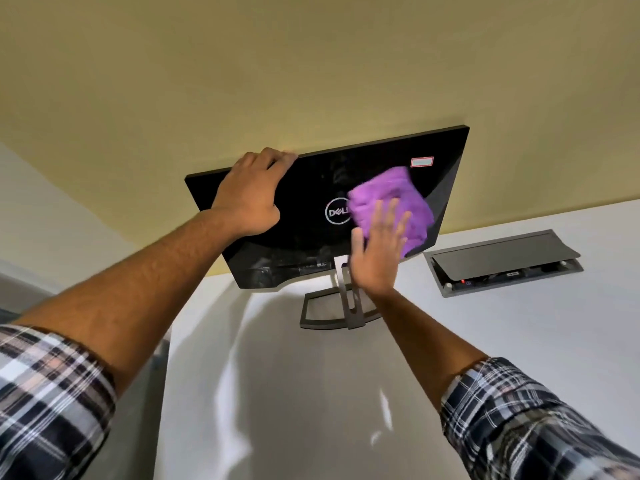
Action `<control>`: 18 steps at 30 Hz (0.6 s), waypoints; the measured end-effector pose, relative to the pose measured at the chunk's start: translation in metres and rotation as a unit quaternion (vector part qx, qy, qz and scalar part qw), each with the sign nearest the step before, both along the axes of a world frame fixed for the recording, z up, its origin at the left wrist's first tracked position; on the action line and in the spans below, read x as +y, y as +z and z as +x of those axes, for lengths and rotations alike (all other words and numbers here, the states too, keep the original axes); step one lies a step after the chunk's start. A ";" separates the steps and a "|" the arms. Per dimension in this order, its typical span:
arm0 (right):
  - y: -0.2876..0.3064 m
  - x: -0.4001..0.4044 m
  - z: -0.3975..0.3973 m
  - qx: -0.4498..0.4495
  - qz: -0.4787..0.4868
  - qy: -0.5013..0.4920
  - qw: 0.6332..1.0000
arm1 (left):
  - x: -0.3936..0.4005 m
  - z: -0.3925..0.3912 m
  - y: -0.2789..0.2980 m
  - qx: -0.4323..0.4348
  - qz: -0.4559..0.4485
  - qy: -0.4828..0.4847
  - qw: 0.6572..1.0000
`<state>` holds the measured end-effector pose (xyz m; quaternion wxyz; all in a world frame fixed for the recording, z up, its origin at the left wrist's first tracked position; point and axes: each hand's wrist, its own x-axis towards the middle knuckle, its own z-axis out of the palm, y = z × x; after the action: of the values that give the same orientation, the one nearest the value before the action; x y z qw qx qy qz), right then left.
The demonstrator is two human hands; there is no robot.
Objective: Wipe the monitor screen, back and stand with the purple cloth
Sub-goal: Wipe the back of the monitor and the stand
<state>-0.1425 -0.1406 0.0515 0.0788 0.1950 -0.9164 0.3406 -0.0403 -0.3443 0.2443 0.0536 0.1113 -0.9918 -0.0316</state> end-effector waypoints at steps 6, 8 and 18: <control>0.017 -0.033 0.019 -0.079 -0.098 -0.107 0.986 | 0.001 0.001 -0.003 0.006 0.002 0.007 1.000; 0.005 -0.052 0.053 -0.023 -0.073 -0.049 0.996 | 0.001 0.000 -0.004 0.011 0.001 0.008 1.000; 0.001 -0.037 0.033 -0.033 -0.043 -0.030 0.998 | -0.007 0.001 -0.001 -0.002 -0.013 -0.015 1.000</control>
<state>-0.1093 -0.1775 0.0528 0.0667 0.1520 -0.9085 0.3835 -0.0391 -0.3510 0.2431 0.0525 0.0953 -0.9939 -0.0197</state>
